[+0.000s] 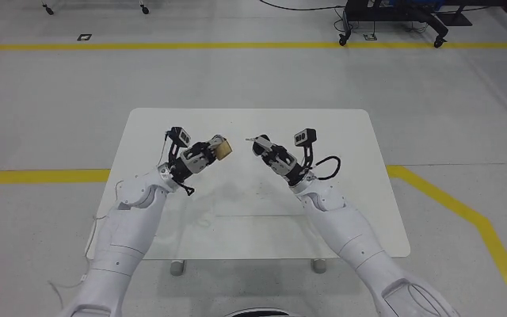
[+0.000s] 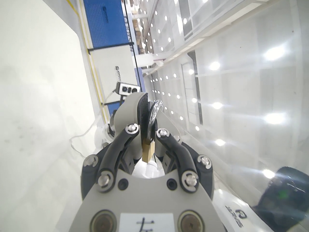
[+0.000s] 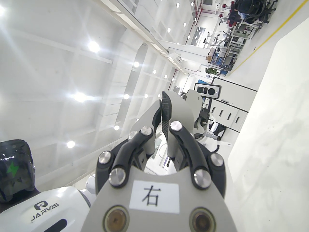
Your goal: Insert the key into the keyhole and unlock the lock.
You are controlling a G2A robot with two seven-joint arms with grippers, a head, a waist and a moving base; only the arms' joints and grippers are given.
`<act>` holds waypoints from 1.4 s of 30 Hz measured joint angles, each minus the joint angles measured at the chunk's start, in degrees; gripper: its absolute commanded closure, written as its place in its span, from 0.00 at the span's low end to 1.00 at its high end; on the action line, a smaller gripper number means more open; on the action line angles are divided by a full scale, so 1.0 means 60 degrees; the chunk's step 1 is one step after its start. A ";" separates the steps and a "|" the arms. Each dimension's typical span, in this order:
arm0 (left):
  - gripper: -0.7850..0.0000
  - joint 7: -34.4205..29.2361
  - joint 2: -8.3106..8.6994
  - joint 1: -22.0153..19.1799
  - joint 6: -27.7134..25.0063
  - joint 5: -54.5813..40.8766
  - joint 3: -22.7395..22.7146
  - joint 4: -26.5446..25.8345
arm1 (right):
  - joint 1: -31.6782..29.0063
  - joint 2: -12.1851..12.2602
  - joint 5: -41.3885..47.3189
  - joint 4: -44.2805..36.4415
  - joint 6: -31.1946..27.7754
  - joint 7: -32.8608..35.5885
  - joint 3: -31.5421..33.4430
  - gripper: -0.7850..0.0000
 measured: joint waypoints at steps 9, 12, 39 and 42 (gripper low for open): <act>1.00 -0.3355 -0.0279 -0.1075 0.3967 -0.4069 0.0603 0.2009 | 0.0272 -0.0073 -0.0804 0.0467 -0.0527 -0.0248 -0.0050 1.00; 1.00 -0.3633 -0.0356 -0.1345 0.4503 -0.4350 0.0809 0.2407 | 0.0253 -0.0068 -0.0897 0.0427 -0.0504 -0.0020 -0.0069 1.00; 1.00 -0.3271 -0.0511 -0.1941 0.3089 -0.2638 0.1543 0.3218 | 0.0257 -0.0102 -0.0484 0.0457 -0.1650 0.1525 -0.0058 1.00; 1.00 -0.3214 -0.0518 -0.1928 0.3043 -0.2575 0.1568 0.3192 | 0.0276 -0.0110 -0.0430 0.0499 -0.1707 0.1569 -0.0061 1.00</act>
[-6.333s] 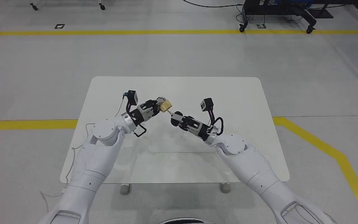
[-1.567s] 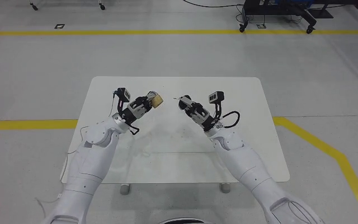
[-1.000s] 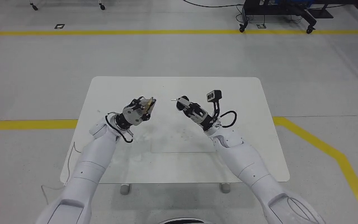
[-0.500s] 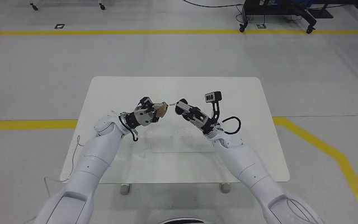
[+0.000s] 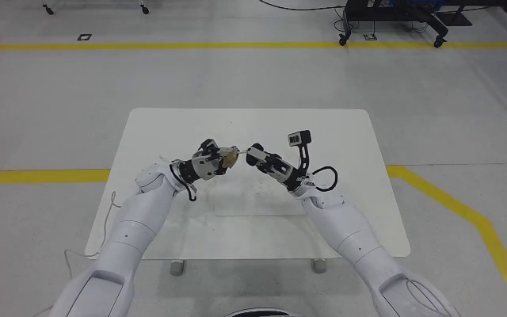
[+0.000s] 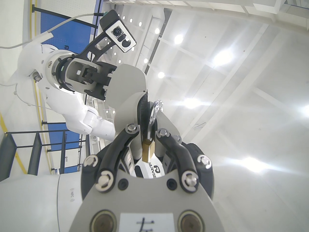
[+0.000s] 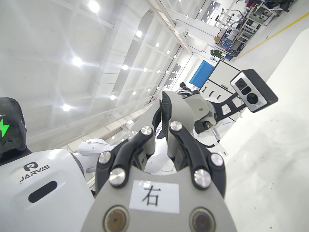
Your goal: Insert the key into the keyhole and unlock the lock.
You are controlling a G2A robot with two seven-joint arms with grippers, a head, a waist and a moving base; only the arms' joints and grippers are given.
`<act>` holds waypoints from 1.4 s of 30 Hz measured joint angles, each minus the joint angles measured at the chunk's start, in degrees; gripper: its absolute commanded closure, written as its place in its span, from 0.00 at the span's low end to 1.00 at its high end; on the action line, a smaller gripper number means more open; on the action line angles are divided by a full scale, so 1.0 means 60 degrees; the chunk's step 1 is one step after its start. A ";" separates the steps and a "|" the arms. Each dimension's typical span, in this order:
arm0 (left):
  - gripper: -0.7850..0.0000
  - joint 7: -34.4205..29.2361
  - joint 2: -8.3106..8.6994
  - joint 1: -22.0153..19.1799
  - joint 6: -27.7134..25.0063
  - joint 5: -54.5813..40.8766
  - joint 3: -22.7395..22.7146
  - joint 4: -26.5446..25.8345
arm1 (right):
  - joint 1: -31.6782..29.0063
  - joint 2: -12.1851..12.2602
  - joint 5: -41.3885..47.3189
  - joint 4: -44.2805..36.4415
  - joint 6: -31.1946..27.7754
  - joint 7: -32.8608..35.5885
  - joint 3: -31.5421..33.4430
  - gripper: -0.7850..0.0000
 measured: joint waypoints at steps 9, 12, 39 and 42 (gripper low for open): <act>1.00 0.0027 -0.0005 0.0057 -0.0088 -0.0072 -0.0059 -0.0074 | 0.0056 -0.0017 -0.0133 0.0137 -0.0059 0.0184 -0.0095 1.00; 1.00 0.0128 0.0000 0.0070 -0.0115 -0.0021 -0.0074 -0.0104 | 0.0041 -0.0009 -0.0166 0.0137 -0.0080 0.0341 -0.0122 1.00; 1.00 0.2063 0.0177 0.0330 -0.2096 0.1145 -0.0747 -0.0652 | -0.0566 0.0332 -0.0992 -0.0416 -0.0245 0.0372 0.0415 1.00; 1.00 0.2915 0.0262 0.0553 -0.2713 0.1924 -0.0902 -0.1115 | -0.0825 0.0438 -0.1214 -0.0671 -0.0002 0.0182 0.0666 1.00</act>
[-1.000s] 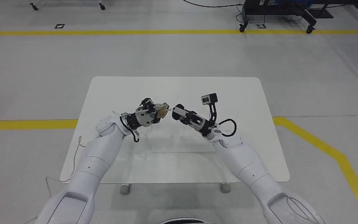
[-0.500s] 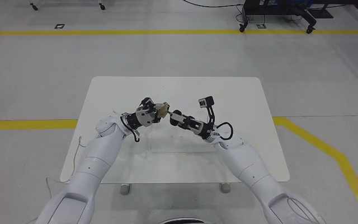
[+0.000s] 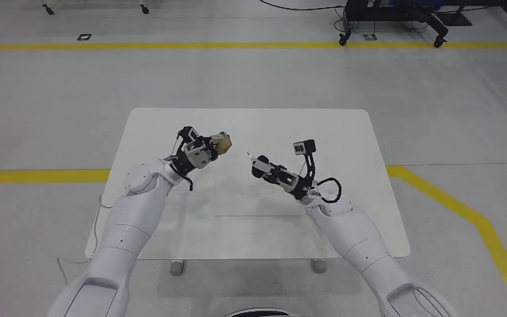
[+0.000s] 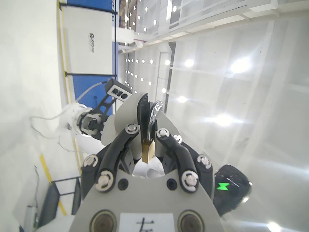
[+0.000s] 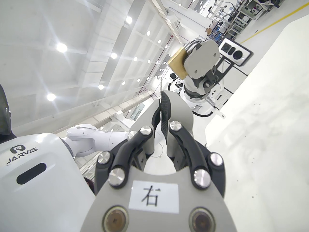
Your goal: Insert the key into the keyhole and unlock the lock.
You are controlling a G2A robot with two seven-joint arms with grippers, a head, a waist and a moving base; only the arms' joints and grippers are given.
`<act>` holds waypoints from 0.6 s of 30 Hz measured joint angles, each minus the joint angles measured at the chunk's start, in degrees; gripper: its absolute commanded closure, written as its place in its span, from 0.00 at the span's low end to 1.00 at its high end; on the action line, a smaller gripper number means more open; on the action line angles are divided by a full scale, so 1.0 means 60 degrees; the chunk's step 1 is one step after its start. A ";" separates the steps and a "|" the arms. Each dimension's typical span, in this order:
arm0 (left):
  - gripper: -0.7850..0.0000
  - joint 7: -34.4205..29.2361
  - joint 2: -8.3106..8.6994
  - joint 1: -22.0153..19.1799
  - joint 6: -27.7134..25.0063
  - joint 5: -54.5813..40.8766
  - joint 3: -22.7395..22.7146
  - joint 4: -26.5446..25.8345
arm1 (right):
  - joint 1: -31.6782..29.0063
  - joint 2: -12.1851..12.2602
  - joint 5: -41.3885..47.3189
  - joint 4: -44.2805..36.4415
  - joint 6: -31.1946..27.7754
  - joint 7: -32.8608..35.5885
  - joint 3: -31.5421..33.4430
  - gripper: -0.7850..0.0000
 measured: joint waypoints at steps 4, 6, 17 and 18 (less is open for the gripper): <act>1.00 0.0706 0.0065 0.0339 0.0125 0.0540 -0.0071 -0.0677 | -0.0433 0.0122 0.0016 -0.0535 0.0784 -0.0412 0.0317 1.00; 1.00 0.1264 0.0080 0.0461 0.0334 0.0744 -0.0091 -0.0886 | -0.0693 0.0166 0.0283 -0.0984 0.1582 -0.0761 0.0467 1.00; 1.00 0.1574 0.0098 0.0513 0.0098 0.1020 -0.0068 -0.0947 | -0.0759 0.0171 0.0424 -0.1130 0.1798 -0.0810 0.0498 1.00; 1.00 0.2078 0.0093 0.0597 -0.0199 0.1489 -0.0009 -0.1045 | -0.0760 0.0171 0.0424 -0.1133 0.1800 -0.0812 0.0497 1.00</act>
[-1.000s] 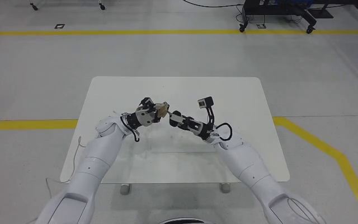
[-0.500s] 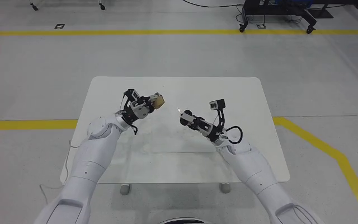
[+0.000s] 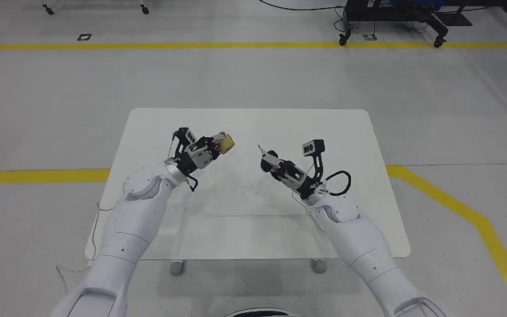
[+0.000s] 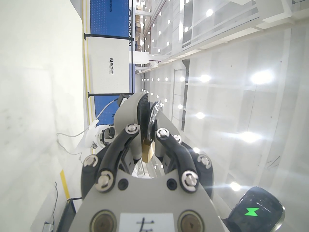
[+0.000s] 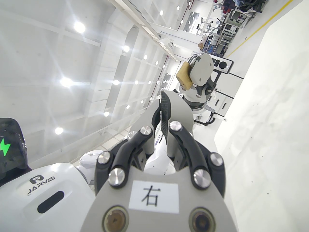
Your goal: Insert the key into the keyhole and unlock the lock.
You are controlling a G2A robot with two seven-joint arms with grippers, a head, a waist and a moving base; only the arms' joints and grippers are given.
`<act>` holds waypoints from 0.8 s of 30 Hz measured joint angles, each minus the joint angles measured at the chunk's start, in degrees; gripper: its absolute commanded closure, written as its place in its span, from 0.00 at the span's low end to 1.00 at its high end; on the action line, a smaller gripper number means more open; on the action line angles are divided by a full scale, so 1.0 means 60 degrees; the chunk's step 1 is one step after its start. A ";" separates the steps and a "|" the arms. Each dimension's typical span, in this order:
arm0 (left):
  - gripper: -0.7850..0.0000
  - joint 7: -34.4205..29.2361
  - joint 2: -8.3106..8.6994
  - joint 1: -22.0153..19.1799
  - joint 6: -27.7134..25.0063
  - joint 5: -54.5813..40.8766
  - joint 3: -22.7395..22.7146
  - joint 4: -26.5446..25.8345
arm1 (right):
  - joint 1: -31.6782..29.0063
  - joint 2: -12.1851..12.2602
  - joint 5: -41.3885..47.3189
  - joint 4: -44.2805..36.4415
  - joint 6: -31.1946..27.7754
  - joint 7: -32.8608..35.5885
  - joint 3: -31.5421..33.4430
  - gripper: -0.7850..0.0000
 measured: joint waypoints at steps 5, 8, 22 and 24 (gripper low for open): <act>1.00 0.0844 -0.0040 0.0221 0.0388 0.0320 0.0108 -0.0243 | -0.0280 0.0013 -0.0843 -0.0556 0.0491 -0.0709 -0.0125 1.00; 1.00 0.0981 -0.0024 0.0217 0.0711 0.0510 0.0134 -0.0301 | -0.0560 0.0052 -0.1740 -0.1136 0.1306 -0.1326 -0.0178 1.00; 1.00 0.1065 0.0000 0.0235 0.0947 0.1190 0.0254 -0.0652 | -0.1349 0.0194 -0.3224 -0.2944 0.4243 -0.2528 -0.0214 1.00; 1.00 0.1030 0.0002 0.0259 0.0898 0.1241 0.0269 -0.0681 | -0.1309 0.0183 -0.3255 -0.2944 0.4354 -0.2670 -0.0260 1.00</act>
